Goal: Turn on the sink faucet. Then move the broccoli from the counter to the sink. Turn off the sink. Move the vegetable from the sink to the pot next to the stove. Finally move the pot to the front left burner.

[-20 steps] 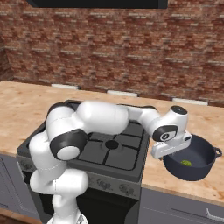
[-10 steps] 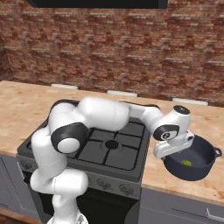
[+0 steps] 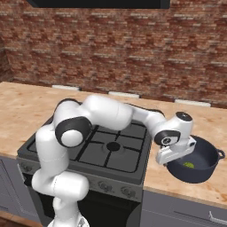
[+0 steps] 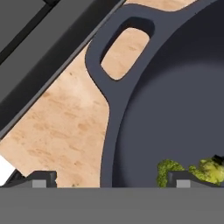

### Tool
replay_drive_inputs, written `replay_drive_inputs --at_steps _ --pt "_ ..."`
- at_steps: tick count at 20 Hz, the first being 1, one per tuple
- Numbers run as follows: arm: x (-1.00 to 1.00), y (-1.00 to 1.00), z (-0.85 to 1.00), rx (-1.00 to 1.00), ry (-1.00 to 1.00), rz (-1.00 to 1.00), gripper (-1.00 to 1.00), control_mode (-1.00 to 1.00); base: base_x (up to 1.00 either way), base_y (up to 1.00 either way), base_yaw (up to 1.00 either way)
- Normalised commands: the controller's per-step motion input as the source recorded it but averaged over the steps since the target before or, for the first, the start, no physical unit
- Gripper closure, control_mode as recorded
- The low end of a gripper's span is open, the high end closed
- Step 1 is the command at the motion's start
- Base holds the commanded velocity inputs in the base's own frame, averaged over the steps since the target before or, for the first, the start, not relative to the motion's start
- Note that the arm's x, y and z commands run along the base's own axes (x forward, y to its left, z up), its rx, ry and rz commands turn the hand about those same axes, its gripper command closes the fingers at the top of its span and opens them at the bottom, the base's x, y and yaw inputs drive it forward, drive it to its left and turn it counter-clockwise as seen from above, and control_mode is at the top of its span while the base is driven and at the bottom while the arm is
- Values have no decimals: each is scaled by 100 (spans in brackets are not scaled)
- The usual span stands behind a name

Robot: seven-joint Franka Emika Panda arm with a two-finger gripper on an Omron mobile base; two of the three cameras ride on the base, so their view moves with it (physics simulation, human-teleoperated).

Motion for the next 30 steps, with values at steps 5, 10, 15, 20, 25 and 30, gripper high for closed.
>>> replay_drive_inputs --at_steps 5,10,15,20,25,30 --pt "0 0 -36 0 3 3 -100 -100 0 0 0" --pt "0 0 -37 0 3 2 100 -100 0 0 0" --pt "0 0 -10 0 1 0 100 -100 0 0 0" --pt "0 0 0 0 0 0 100 -100 0 0 0" --pt "-6 1 11 -3 -4 0 100 -100 0 0 0" --pt "-11 1 33 -5 -8 3 100 -100 0 0 0"
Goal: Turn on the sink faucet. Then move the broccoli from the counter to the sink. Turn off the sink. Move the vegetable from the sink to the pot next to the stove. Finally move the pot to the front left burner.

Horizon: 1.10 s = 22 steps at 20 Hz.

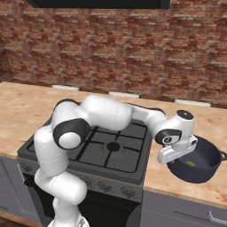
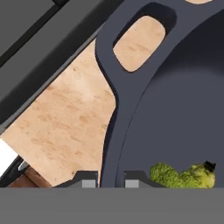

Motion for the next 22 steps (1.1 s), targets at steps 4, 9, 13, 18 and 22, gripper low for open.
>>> replay_drive_inputs --at_steps 4,9,13,18,22 --pt "-9 14 44 -5 -17 8 100 -100 0 0 0" --pt "-7 37 34 -7 -15 17 100 -100 0 0 0" --pt "-4 55 21 -6 -6 22 100 -100 0 0 0" --pt "0 73 21 -6 0 26 100 -100 0 0 0" --pt "0 85 24 -7 0 30 100 -100 0 0 0"
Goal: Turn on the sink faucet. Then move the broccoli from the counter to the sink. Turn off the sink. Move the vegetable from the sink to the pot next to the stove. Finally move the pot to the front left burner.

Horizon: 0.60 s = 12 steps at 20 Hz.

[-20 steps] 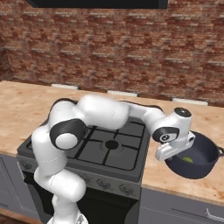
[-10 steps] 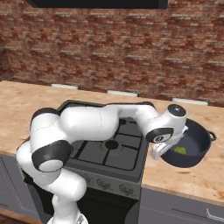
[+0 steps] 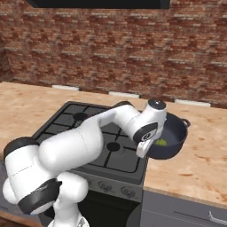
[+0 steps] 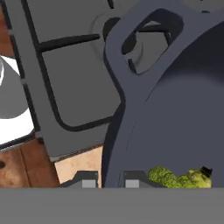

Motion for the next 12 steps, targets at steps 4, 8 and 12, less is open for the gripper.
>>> replay_drive_inputs --at_steps 4,8,12 --pt "0 91 26 -8 0 32 100 -100 0 0 0" --pt "0 95 21 -9 1 34 100 -100 0 0 0" --pt "0 96 15 -9 2 34 100 -100 0 0 0"
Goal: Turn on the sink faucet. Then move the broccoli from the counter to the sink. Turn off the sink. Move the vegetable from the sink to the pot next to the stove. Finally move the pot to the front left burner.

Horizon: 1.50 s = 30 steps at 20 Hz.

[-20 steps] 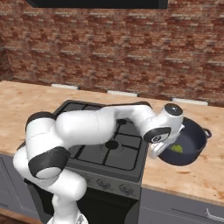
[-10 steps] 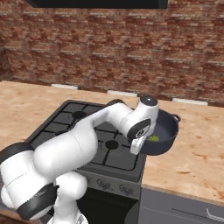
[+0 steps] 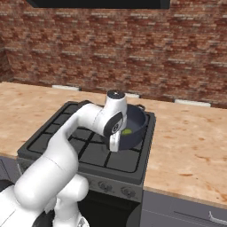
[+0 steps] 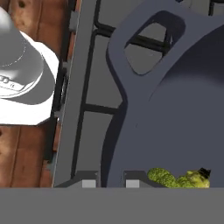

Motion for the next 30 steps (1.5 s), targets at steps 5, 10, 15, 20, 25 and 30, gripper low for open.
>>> replay_drive_inputs --at_steps 5,10,15,20,25,30 --pt "0 96 13 -9 5 34 100 -100 0 0 0" --pt "0 96 10 -8 5 34 100 -100 0 0 0" --pt "0 92 9 -7 5 35 100 -100 0 0 0" --pt "3 88 9 -6 5 35 100 -100 0 0 0" --pt "29 60 3 -1 1 25 100 -100 0 0 0" --pt "36 9 -1 0 0 5 100 -100 0 0 0"
